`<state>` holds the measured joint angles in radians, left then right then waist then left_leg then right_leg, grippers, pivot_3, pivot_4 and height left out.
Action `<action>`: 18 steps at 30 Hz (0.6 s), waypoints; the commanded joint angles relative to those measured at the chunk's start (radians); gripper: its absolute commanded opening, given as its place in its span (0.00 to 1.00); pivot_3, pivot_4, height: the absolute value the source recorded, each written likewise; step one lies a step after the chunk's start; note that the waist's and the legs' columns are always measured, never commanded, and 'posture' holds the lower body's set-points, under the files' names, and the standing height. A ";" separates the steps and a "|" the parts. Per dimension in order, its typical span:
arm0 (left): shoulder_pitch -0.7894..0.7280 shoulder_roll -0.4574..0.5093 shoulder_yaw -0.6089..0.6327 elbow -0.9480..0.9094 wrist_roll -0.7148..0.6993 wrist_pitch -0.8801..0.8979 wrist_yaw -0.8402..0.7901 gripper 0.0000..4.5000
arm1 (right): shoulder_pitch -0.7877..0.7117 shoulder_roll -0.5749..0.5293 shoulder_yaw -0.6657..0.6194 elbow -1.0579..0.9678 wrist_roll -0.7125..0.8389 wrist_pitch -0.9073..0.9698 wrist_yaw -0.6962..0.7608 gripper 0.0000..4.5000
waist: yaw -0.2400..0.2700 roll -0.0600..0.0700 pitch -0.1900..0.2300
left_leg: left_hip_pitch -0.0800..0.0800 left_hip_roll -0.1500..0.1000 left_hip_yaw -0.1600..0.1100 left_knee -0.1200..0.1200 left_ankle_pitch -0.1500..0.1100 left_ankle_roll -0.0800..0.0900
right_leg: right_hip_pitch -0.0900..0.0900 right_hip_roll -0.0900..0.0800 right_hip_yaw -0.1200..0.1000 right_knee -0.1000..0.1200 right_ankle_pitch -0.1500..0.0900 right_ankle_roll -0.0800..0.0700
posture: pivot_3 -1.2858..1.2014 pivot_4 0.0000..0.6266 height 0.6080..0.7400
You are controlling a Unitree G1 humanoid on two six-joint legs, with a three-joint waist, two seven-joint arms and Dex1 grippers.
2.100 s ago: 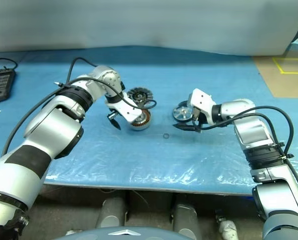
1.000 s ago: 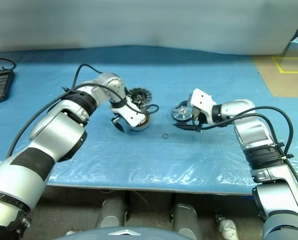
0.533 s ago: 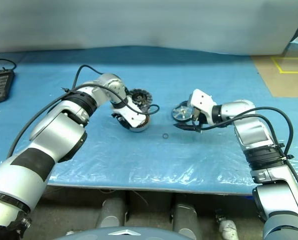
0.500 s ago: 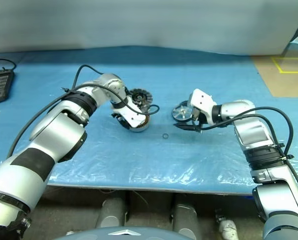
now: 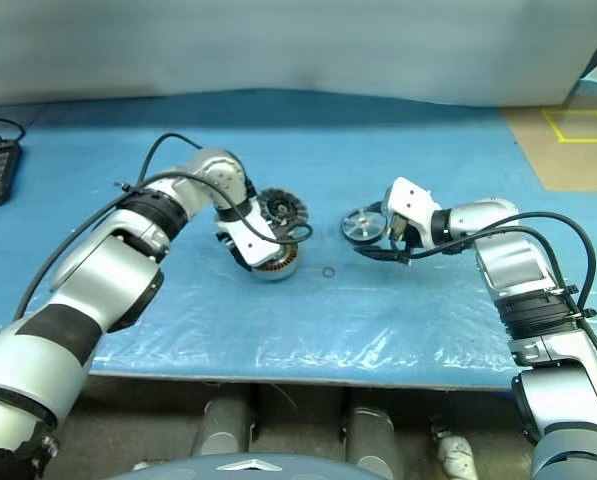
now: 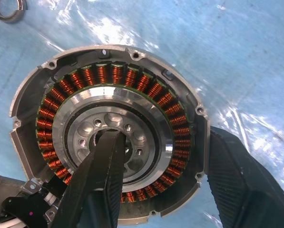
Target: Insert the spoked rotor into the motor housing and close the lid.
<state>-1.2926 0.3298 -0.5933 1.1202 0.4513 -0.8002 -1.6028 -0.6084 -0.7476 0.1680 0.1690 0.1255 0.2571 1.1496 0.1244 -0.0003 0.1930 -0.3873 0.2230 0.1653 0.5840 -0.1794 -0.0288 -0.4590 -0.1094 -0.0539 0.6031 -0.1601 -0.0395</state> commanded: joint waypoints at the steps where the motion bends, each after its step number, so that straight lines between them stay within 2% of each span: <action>1: 0.034 0.056 -0.055 -0.155 -0.088 0.049 -0.012 0.47 | -0.010 0.004 -0.025 -0.013 0.010 -0.013 -0.005 1.00 | 0.000 0.000 0.000 | 0.000 0.000 0.000 0.000 0.000 0.000 | 0.000 0.000 0.000 0.000 0.000 0.000 | 0.52 0.24 1.00; 6: 0.104 0.183 -0.203 -0.506 -0.298 0.267 -0.012 0.47 | -0.016 0.012 -0.020 -0.013 0.009 -0.017 0.001 1.00 | 0.000 0.000 0.000 | 0.001 0.001 0.002 0.000 0.000 0.000 | -0.001 0.000 0.001 0.002 -0.001 -0.001 | 0.52 0.24 1.00; 10: 0.112 0.267 -0.294 -0.684 -0.420 0.392 -0.012 0.47 | -0.022 0.018 -0.017 -0.009 0.007 -0.019 0.004 1.00 | -0.001 0.000 0.000 | 0.000 0.001 0.004 -0.001 0.000 -0.001 | -0.003 0.000 0.002 0.002 -0.001 -0.002 | 0.52 0.24 1.00; 13: 0.110 0.295 -0.324 -0.739 -0.462 0.444 -0.012 0.47 | -0.026 0.021 -0.016 -0.004 0.005 -0.024 0.007 1.00 | -0.003 0.000 0.000 | 0.002 0.001 0.006 -0.002 0.002 -0.003 | -0.003 0.000 0.004 0.002 -0.001 -0.002 | 0.52 0.24 1.00; 18: 0.105 0.296 -0.359 -0.703 -0.454 0.410 -0.012 0.47 | -0.032 0.023 -0.018 0.001 0.004 -0.028 0.006 1.00 | -0.006 0.000 0.000 | 0.003 0.001 0.006 -0.001 0.002 -0.005 | -0.003 0.001 0.005 0.003 -0.001 -0.002 | 0.52 0.24 1.00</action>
<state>-1.1634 0.6117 -0.9518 0.4215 0.0188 -0.3729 -1.6106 -0.6167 -0.7236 0.1687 0.1808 0.1254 0.2463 1.1540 0.1188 -0.0001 0.1932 -0.3848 0.2237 0.1716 0.5825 -0.1768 -0.0340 -0.4619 -0.1085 -0.0487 0.6058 -0.1613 -0.0412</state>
